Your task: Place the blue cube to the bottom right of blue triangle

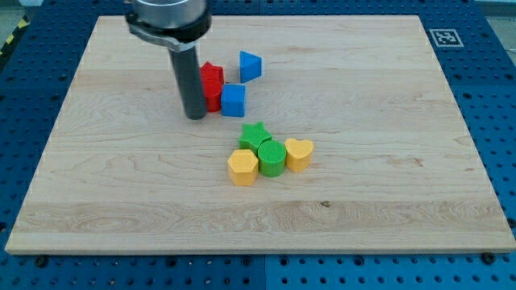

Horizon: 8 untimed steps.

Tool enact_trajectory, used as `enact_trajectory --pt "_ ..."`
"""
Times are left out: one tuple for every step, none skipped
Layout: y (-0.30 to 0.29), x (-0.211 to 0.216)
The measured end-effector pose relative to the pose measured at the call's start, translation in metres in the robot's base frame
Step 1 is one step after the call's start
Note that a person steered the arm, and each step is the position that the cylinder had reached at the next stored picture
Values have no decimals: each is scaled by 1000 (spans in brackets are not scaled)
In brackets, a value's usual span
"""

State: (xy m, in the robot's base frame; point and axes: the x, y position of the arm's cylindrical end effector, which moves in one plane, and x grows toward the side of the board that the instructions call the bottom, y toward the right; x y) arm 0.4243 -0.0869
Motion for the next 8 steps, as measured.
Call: enact_trajectory --pt "5 0" --pt "0 0" --pt "25 0" --pt "71 0" --pt "75 0" --pt "43 9" --pt "24 36" --pt "24 89"
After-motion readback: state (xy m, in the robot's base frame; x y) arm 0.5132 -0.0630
